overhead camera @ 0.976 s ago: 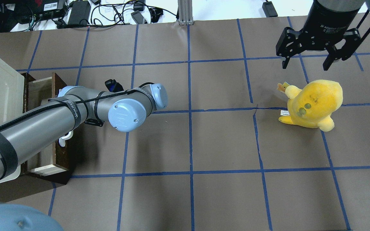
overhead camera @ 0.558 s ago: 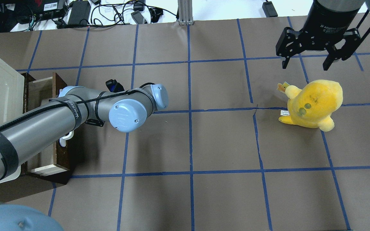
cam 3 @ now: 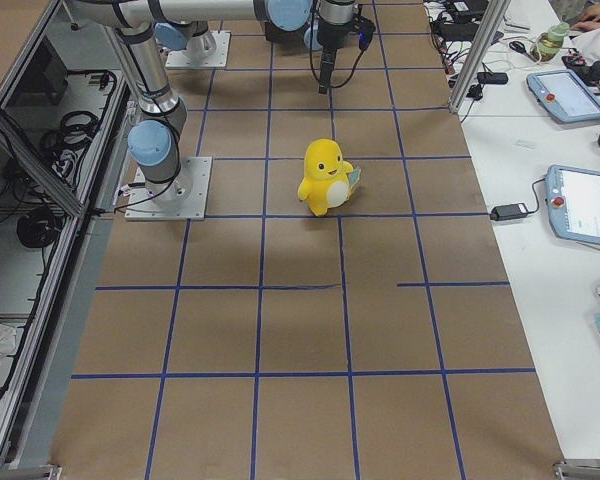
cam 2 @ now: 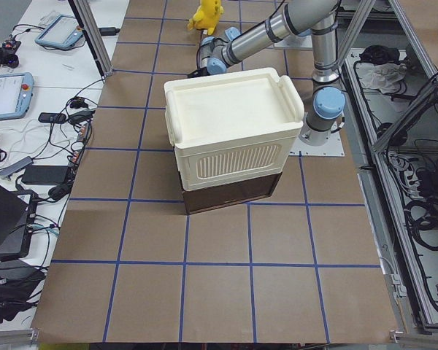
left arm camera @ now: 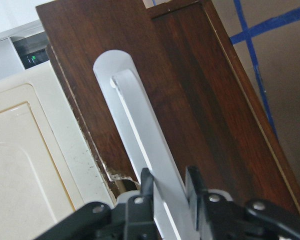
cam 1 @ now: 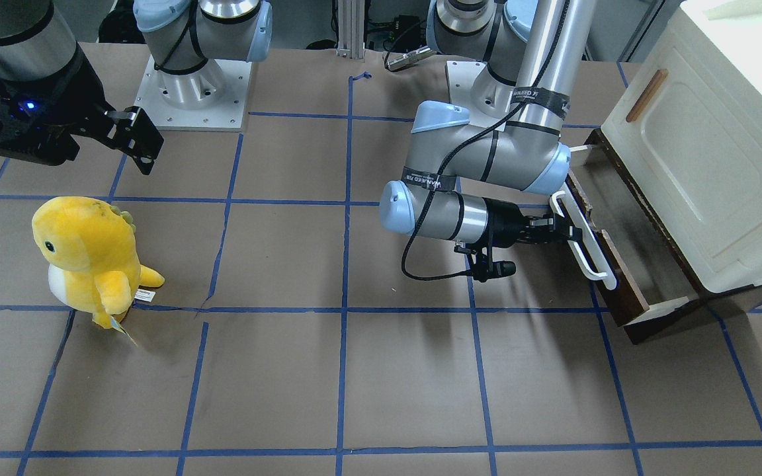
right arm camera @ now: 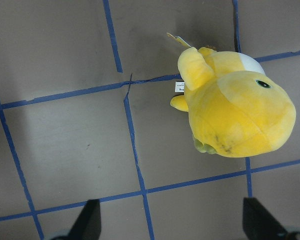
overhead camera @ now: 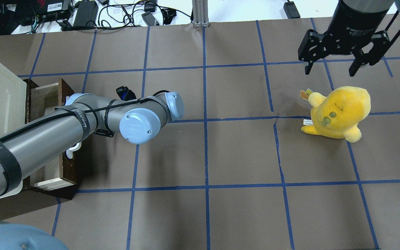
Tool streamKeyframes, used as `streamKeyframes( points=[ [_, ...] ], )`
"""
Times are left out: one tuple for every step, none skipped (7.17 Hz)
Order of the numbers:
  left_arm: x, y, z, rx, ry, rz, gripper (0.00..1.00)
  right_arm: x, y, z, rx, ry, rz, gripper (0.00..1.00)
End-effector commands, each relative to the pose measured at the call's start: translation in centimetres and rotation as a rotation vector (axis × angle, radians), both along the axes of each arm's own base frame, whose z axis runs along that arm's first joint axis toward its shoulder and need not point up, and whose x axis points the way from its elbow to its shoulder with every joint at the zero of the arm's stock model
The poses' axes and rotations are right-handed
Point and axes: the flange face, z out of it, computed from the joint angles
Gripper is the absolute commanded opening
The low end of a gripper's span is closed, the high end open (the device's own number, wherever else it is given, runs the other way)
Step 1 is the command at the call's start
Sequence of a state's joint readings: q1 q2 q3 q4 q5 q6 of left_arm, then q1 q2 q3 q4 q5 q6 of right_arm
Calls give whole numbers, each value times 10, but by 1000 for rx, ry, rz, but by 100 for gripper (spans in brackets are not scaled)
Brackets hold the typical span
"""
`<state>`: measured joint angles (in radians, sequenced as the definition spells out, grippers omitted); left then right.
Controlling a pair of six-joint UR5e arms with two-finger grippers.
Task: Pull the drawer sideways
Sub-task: 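Pull the drawer farther out with the left gripper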
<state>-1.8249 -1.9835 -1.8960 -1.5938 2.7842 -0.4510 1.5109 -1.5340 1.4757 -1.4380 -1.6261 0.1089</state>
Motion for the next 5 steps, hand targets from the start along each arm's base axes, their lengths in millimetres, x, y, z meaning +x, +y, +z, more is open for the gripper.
streamKeyframes(
  points=[
    [0, 0, 1, -1, 0, -1, 28, 0, 0, 0, -1, 0, 0, 100],
    [-1, -1, 0, -1, 0, -1, 28, -1, 0, 0, -1, 0, -1, 100],
    [-1, -3, 2, -4, 2, -1, 28, 0, 0, 0, 1, 0, 0, 100],
    [-2, -4, 2, -6, 3, -1, 27, 0, 0, 0, -1, 0, 0, 100],
    [-2, -4, 2, -6, 3, -1, 27, -1, 0, 0, -1, 0, -1, 100]
  ],
)
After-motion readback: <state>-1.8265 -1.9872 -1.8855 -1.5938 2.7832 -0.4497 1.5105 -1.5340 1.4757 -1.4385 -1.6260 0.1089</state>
